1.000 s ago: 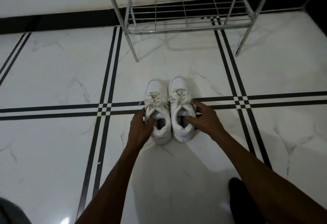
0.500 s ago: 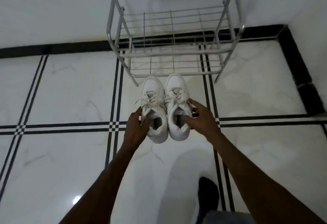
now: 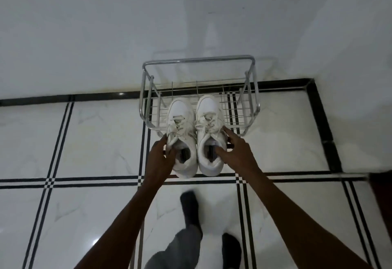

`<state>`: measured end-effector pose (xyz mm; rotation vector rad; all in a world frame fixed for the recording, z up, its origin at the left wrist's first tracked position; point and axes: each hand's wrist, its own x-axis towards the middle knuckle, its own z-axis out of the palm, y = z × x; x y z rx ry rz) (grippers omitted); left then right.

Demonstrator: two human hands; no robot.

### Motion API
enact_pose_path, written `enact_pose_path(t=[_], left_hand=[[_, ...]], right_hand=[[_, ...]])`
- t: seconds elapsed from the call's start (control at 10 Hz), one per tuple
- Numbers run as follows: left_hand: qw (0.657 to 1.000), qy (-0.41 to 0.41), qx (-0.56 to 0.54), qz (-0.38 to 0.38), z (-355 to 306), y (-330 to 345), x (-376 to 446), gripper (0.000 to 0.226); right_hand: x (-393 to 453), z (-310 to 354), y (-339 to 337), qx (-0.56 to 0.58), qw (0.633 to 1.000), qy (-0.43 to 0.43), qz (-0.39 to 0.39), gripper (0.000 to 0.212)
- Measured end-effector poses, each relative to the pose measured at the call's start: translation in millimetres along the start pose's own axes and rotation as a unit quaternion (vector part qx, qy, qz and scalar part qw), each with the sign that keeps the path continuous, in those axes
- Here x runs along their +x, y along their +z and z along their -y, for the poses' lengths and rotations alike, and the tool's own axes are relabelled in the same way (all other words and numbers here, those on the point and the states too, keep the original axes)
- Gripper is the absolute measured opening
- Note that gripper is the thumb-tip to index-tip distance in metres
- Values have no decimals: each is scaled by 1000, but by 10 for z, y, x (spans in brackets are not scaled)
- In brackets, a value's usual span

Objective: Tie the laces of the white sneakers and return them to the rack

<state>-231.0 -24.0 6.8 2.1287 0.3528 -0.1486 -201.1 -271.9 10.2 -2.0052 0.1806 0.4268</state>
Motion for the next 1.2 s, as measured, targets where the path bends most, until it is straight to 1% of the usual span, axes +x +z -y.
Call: enact_pose_path(t=[0.1,0.3,0.4,0.5,0.6,0.8,0.9,1.0,1.1,1.2], left_hand=[[1000,-13,13,-1,-29,16,438,56],[999,-24,0,32,132,175,1565,54],[998,-54,-9,27,218,252,1946,54],[998,-58,1,38,285,313,2220,56],[997,-54,9,59,482,372,2408,66],[996,-68,13,60,467,462,2427,61],[995,-75,25,64,475,451,2444,66],[992,-91,24,84,447,412,2430,68],[994,-78,40,70,183,307,2342,64],[996,-29,68,40,-83,215,2224,59]], right_hand=[[434,99,19,3,1000,5,12,74],[1574,17,126,-24,999,17,26,76],[1984,-65,193,-44,999,11,25,78],[2289,-115,249,-51,998,21,44,78],[2456,-166,321,-54,997,28,46,76],[2507,-308,377,-51,997,46,33,80],[2506,-255,371,-59,995,55,50,82],[2482,-200,364,-88,993,55,59,91],[2368,-23,284,-170,985,36,20,93],[2214,235,135,-197,980,-6,-33,84]])
